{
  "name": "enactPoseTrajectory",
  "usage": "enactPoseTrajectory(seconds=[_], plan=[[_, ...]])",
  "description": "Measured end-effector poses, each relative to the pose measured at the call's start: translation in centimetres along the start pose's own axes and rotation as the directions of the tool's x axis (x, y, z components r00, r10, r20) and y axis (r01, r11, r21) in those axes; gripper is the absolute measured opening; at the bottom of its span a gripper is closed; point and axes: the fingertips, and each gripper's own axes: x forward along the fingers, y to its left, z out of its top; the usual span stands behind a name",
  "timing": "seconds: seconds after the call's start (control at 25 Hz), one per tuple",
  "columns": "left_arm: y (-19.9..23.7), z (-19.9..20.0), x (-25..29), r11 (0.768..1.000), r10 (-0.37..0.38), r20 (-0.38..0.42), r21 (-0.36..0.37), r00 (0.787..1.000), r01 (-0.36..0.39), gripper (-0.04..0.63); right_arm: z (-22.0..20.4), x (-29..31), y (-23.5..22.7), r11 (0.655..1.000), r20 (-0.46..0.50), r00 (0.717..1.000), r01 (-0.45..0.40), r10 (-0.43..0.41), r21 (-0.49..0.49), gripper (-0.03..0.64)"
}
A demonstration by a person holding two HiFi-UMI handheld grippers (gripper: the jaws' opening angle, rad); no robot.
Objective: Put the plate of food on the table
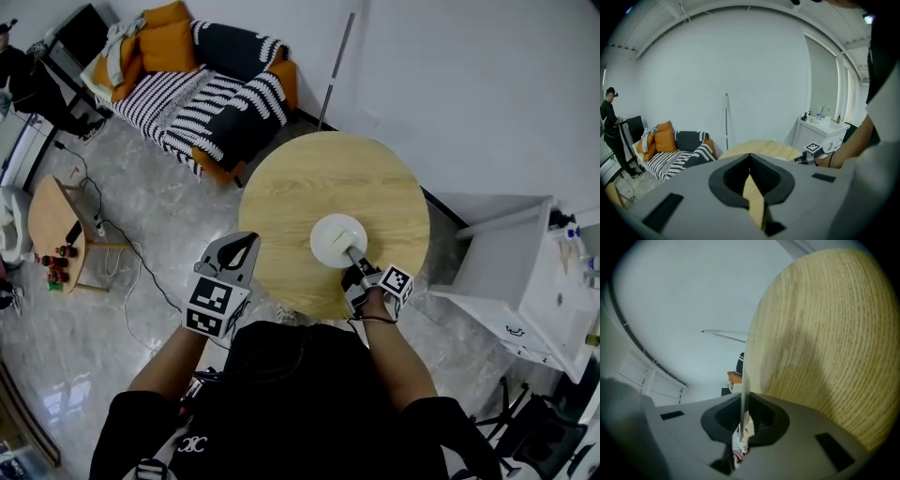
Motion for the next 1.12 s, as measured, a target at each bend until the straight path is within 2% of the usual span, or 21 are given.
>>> enactPoseTrajectory(seconds=[0.24,0.88,1.12], plan=[[0.1,-0.1,0.3,1.0,0.0,-0.006,-0.009,1.0,0.0,0.005,0.2,0.5,-0.9,0.998,0.012,0.998,0.06,-0.06,0.004,0.026],[0.0,-0.4,0.1,1.0,0.009,-0.009,-0.013,1.0,-0.009,0.005,0.4,1.1,-2.0,0.99,0.019,0.99,0.138,-0.138,-0.003,0.027],[-0.2,-0.3,0.3,1.0,0.006,-0.014,-0.011,1.0,-0.006,0.005,0.5,1.5,-2.7,0.973,0.006,0.974,0.225,-0.225,-0.048,0.026]])
